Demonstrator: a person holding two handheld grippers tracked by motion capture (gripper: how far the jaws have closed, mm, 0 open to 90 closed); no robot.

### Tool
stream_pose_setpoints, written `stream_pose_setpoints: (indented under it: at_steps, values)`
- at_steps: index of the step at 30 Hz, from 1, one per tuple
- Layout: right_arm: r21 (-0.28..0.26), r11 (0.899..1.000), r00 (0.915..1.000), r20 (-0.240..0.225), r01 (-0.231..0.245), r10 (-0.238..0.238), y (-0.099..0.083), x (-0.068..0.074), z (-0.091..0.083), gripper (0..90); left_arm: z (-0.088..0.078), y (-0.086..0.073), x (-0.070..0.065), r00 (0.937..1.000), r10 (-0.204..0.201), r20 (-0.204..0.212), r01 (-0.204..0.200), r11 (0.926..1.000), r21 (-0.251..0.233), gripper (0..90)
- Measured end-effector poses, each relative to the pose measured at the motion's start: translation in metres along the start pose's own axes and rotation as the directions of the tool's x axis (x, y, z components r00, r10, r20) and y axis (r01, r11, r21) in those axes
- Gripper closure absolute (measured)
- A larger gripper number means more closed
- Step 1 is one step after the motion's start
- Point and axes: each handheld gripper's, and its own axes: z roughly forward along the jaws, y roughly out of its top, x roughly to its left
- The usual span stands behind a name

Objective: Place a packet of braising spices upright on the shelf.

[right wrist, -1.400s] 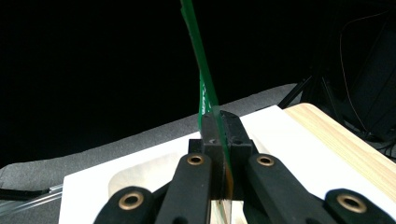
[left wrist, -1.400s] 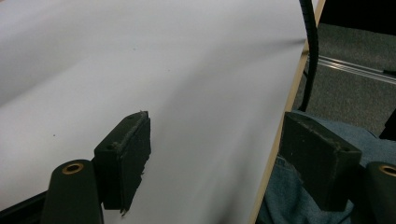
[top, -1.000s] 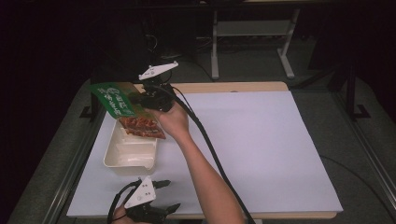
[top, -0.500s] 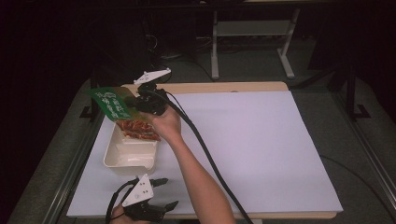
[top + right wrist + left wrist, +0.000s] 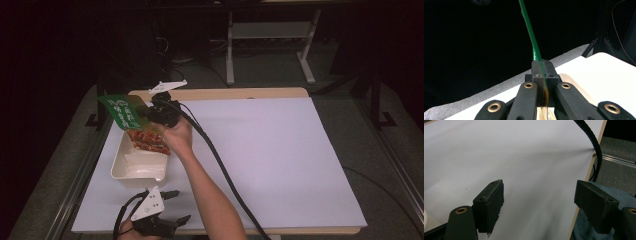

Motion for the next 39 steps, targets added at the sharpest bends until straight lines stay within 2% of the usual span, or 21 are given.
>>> stream_pose_setpoints:
  at_steps: [4,7,10,15,30,32,33,35,38,39]
  values:
    - [0.022,1.000,0.9998,0.017,0.007,-0.008,-0.003,-0.002,0.004,89.7,0.001,0.000,-0.001,1.0000,0.004,0.004,-0.004,0.9999,0.011,23.3]
    - [0.007,1.000,0.9997,0.008,-0.022,0.022,-0.010,-0.006,0.004,89.5,0.001,0.000,0.000,1.0000,0.004,0.004,-0.004,1.0000,0.008,23.3]
    - [0.010,1.000,0.9997,0.014,-0.019,0.018,-0.014,-0.008,0.004,89.4,0.001,0.000,0.000,1.0000,0.003,0.006,-0.003,0.9999,0.011,23.3]
    - [-0.004,0.999,0.9993,-0.003,-0.038,0.038,-0.023,-0.014,0.002,89.2,0.000,0.000,0.001,1.0000,-0.008,0.005,0.008,1.0000,0.001,23.2]
    - [0.003,1.000,0.9999,0.013,-0.008,0.008,-0.028,-0.018,-0.003,88.4,0.000,0.000,0.002,1.0000,-0.002,-0.004,0.002,1.0000,0.002,23.1]
    - [0.018,1.000,0.9997,0.018,-0.017,0.016,-0.027,-0.018,-0.004,82.8,0.000,0.000,0.002,1.0000,-0.003,-0.004,0.003,1.0000,0.001,23.0]
    - [0.018,1.000,0.9997,0.018,-0.017,0.016,-0.027,-0.018,-0.004,82.8,0.000,0.000,0.002,1.0000,-0.003,-0.004,0.003,1.0000,0.001,22.8]
    - [0.041,0.999,0.9993,0.035,-0.012,0.010,-0.028,-0.020,-0.008,75.4,0.001,0.000,0.002,1.0000,-0.003,-0.003,0.003,1.0000,0.003,22.8]
    - [0.043,0.999,0.9993,0.036,-0.011,0.010,-0.027,-0.020,-0.010,71.6,0.001,0.001,0.002,1.0000,-0.003,-0.003,0.003,1.0000,0.005,22.5]
    - [0.052,0.998,0.9992,0.035,-0.018,0.017,-0.027,-0.020,-0.014,67.3,0.001,0.001,0.001,1.0000,-0.003,-0.005,0.003,1.0000,0.006,22.5]
